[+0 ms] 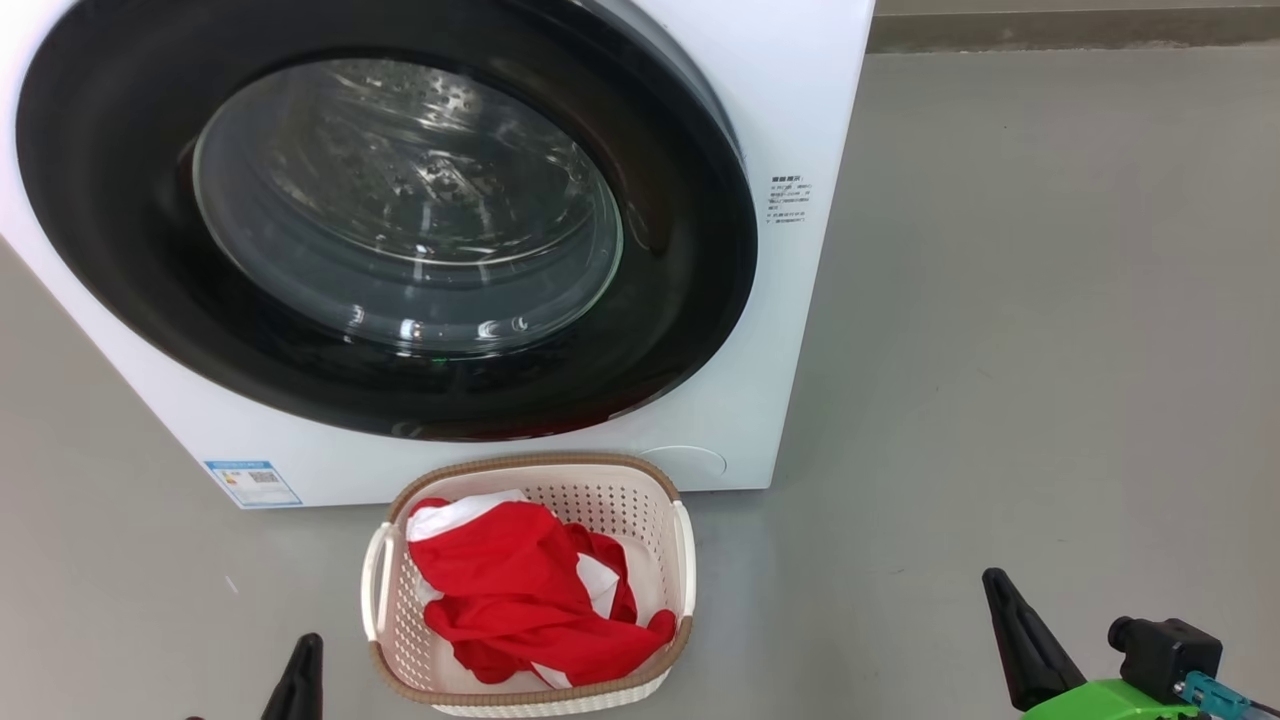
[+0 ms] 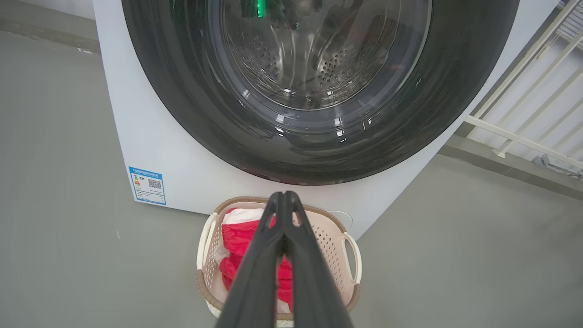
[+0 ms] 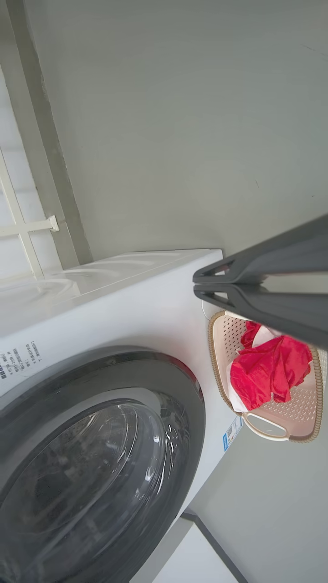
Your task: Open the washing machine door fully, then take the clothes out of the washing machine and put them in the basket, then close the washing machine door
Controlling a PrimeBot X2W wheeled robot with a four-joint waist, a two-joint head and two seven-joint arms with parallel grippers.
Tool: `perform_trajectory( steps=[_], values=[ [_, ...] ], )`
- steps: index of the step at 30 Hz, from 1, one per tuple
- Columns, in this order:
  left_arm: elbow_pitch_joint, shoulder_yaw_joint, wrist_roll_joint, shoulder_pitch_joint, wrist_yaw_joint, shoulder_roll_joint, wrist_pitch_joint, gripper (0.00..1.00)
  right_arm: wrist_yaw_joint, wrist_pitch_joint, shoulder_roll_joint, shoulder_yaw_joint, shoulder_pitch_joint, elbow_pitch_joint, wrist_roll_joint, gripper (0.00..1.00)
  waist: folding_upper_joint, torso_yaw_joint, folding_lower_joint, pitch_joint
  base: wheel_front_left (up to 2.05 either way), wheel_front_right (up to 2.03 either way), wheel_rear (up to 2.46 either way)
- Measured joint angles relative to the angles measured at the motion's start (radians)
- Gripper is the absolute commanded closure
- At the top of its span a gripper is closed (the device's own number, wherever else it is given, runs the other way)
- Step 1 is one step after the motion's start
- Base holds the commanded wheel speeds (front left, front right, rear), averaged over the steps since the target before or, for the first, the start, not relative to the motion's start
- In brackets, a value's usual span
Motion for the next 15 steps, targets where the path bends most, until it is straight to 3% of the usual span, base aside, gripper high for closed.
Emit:
perform_trajectory(
  steps=[15],
  values=[
    [0.0, 0.004, -0.165, -0.005, 0.0, -0.004, 0.044, 1.0, 0.0, 0.043, 0.001, -0.024, -0.003, -0.016, 0.158, 1.0, 0.0, 0.001, -0.0001, -0.006, 0.0, 0.0, 0.0]
  ],
)
